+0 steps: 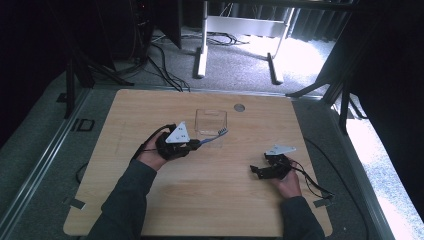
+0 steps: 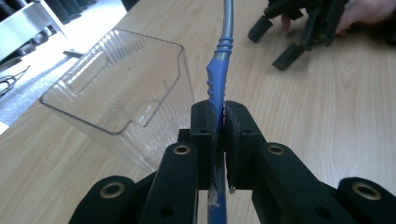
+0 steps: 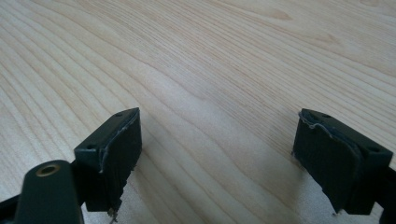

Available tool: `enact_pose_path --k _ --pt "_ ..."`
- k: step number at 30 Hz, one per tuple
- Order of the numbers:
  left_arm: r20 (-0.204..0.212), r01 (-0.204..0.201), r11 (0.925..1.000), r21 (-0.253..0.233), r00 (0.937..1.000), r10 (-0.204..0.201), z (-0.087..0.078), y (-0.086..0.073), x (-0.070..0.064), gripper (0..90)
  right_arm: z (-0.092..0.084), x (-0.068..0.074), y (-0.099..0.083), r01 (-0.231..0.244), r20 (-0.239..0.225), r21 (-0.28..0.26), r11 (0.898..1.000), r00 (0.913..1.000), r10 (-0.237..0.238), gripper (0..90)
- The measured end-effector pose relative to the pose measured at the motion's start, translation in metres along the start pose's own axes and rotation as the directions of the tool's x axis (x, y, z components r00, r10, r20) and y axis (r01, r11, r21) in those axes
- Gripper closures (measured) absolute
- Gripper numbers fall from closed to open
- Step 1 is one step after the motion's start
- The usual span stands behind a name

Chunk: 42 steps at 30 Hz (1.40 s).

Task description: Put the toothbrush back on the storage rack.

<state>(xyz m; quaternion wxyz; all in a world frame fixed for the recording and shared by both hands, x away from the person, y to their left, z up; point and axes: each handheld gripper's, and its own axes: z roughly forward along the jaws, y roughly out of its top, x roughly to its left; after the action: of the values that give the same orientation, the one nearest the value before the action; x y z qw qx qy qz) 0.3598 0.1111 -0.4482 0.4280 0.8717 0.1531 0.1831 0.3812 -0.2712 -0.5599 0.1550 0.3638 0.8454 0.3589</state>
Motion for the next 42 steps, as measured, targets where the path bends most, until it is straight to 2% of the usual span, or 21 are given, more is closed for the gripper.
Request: enact_pose_path --k 11,21,30,42 --pt "-0.034 0.061 0.9966 -0.055 0.9974 -0.063 0.003 -0.003 0.004 83.1 0.0 0.0 0.0 -0.001 -0.001 0.0 1.0 1.0 0.001 15.2" --pt "-0.072 0.092 0.9912 -0.095 0.9925 -0.099 0.0 -0.001 0.01 83.1 0.0 0.0 0.0 0.0 0.0 -0.001 1.0 1.0 0.0 15.2" --pt "-0.112 0.094 0.9885 -0.119 0.988 -0.107 -0.001 0.003 0.01 83.1 0.0 0.0 0.0 0.001 0.0 -0.002 1.0 1.0 -0.001 15.2" --pt "-0.135 0.115 0.9811 -0.155 0.9814 -0.136 -0.002 0.008 0.014 83.1 0.0 0.0 0.0 0.0 0.0 0.0 1.0 1.0 0.0 15.2"
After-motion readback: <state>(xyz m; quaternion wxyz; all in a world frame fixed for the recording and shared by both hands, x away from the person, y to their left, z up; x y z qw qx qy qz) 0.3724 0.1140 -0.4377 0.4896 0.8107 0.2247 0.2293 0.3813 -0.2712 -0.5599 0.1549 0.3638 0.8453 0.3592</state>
